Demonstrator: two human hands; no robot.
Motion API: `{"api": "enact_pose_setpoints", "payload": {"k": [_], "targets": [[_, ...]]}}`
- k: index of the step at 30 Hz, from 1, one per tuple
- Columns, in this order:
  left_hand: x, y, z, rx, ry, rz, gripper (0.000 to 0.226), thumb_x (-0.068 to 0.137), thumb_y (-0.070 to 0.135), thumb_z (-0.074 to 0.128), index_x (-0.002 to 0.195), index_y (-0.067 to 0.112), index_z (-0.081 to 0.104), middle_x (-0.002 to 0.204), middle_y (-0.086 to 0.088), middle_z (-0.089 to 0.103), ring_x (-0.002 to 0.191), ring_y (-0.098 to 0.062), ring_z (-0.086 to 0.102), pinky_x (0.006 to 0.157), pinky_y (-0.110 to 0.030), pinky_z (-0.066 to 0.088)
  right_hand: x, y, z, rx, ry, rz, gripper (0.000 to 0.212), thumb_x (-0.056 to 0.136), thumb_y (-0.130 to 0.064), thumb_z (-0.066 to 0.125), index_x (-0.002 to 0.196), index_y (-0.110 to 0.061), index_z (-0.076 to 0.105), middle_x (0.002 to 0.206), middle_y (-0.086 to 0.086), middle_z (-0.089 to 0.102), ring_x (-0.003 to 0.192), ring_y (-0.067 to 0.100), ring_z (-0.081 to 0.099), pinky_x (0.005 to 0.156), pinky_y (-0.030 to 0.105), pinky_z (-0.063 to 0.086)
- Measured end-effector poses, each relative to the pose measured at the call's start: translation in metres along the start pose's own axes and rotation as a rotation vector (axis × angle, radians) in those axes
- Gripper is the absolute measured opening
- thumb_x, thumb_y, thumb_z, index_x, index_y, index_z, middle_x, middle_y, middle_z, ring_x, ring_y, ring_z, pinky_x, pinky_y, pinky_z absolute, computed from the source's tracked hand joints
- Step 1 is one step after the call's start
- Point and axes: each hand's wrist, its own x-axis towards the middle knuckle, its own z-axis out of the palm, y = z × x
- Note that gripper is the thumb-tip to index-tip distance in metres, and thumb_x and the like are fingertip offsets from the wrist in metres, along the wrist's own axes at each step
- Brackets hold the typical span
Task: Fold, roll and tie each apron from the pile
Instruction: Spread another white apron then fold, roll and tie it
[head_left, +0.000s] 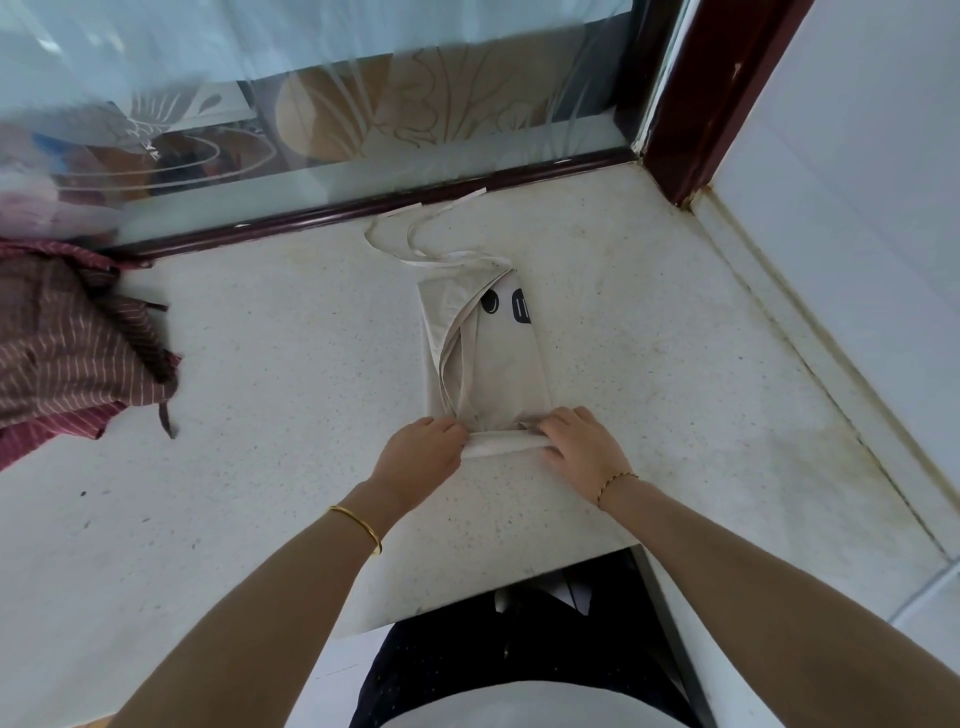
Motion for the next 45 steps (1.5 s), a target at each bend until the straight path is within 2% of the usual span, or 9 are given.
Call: {"api": "enact_pose_setpoints", "payload": {"k": [4, 10, 16, 21, 28, 31, 34, 37, 45], "targets": [[0.004, 0.000, -0.009, -0.270, -0.083, -0.235, 0.022, 0.099, 0.025, 0.041, 0.104, 0.012, 0.058, 0.084, 0.002, 0.056, 0.074, -0.016, 0.053, 0.064, -0.025, 0.041, 0.012, -0.006, -0.005, 0.194, 0.044, 0.205, 0.018, 0.095, -0.020, 0.051, 0.080, -0.009, 0.052, 0.070, 0.001, 0.050, 0.072, 0.018, 0.047, 0.054, 0.024, 0.031], [-0.004, -0.003, -0.004, -0.462, -0.085, -0.428, 0.031, 0.094, 0.036, 0.053, 0.118, 0.018, 0.049, 0.096, 0.005, 0.057, 0.084, -0.017, 0.059, 0.070, -0.024, 0.047, 0.016, -0.012, 0.000, 0.246, 0.029, 0.386, 0.033, 0.098, -0.021, 0.043, 0.066, -0.017, 0.036, 0.064, -0.004, 0.039, 0.058, 0.011, 0.037, 0.048, 0.022, 0.022], [-0.002, 0.000, -0.001, -0.461, -0.108, -0.506, 0.020, 0.098, 0.031, 0.046, 0.107, 0.013, 0.047, 0.094, -0.005, 0.058, 0.081, -0.022, 0.058, 0.073, -0.037, 0.054, 0.022, -0.020, 0.005, 0.125, -0.025, 0.390, 0.012, 0.100, -0.022, 0.041, 0.095, -0.011, 0.040, 0.088, 0.012, 0.057, 0.079, 0.024, 0.052, 0.060, 0.028, 0.035], [0.003, 0.011, -0.005, -0.336, -0.056, -0.544, 0.022, 0.095, 0.026, 0.051, 0.108, 0.009, 0.043, 0.102, -0.005, 0.046, 0.082, -0.024, 0.056, 0.071, -0.035, 0.053, 0.023, -0.026, 0.004, 0.043, -0.005, 0.370, 0.027, 0.095, -0.014, 0.049, 0.118, -0.006, 0.037, 0.106, 0.013, 0.051, 0.083, 0.029, 0.056, 0.066, 0.037, 0.047], [0.000, 0.011, -0.001, 0.205, -0.048, -0.122, 0.036, 0.088, 0.006, 0.054, 0.123, 0.012, 0.046, 0.121, -0.004, 0.047, 0.106, -0.021, 0.046, 0.087, -0.027, 0.045, 0.016, -0.022, 0.005, -0.154, 0.078, -0.025, 0.025, 0.062, -0.004, 0.082, 0.078, -0.006, 0.062, 0.084, 0.009, 0.056, 0.064, 0.025, 0.056, 0.047, 0.025, 0.036], [-0.003, 0.009, -0.002, 0.159, -0.052, -0.077, 0.041, 0.094, 0.023, 0.046, 0.132, 0.011, 0.040, 0.129, -0.003, 0.045, 0.113, -0.021, 0.044, 0.093, -0.028, 0.044, 0.009, -0.008, 0.003, -0.082, 0.006, -0.065, 0.032, 0.078, -0.033, 0.071, 0.098, -0.010, 0.063, 0.104, 0.004, 0.056, 0.085, 0.024, 0.056, 0.064, 0.032, 0.047], [-0.004, 0.003, -0.005, 0.126, -0.131, -0.056, 0.055, 0.088, 0.045, 0.056, 0.130, 0.012, 0.041, 0.130, -0.003, 0.043, 0.116, -0.022, 0.042, 0.097, -0.030, 0.043, 0.006, -0.001, -0.004, -0.069, -0.075, -0.052, 0.037, 0.079, -0.028, 0.064, 0.111, -0.011, 0.056, 0.119, 0.003, 0.049, 0.100, 0.025, 0.047, 0.080, 0.036, 0.047], [-0.003, -0.002, -0.007, 0.113, -0.113, -0.049, 0.043, 0.089, 0.040, 0.056, 0.121, 0.013, 0.046, 0.124, -0.002, 0.048, 0.109, -0.020, 0.046, 0.092, -0.027, 0.045, 0.006, -0.005, -0.003, 0.015, -0.025, -0.027, 0.025, 0.083, -0.010, 0.057, 0.108, -0.006, 0.057, 0.113, 0.006, 0.053, 0.099, 0.024, 0.047, 0.077, 0.033, 0.046], [-0.010, -0.004, -0.012, -0.306, -0.111, -0.332, 0.024, 0.099, 0.032, 0.041, 0.101, 0.011, 0.050, 0.082, -0.006, 0.062, 0.071, -0.021, 0.059, 0.063, -0.030, 0.047, 0.011, -0.011, -0.004, 0.302, 0.056, 0.291, 0.024, 0.100, -0.025, 0.041, 0.092, -0.007, 0.054, 0.074, 0.004, 0.056, 0.070, 0.019, 0.050, 0.058, 0.031, 0.040]]}}
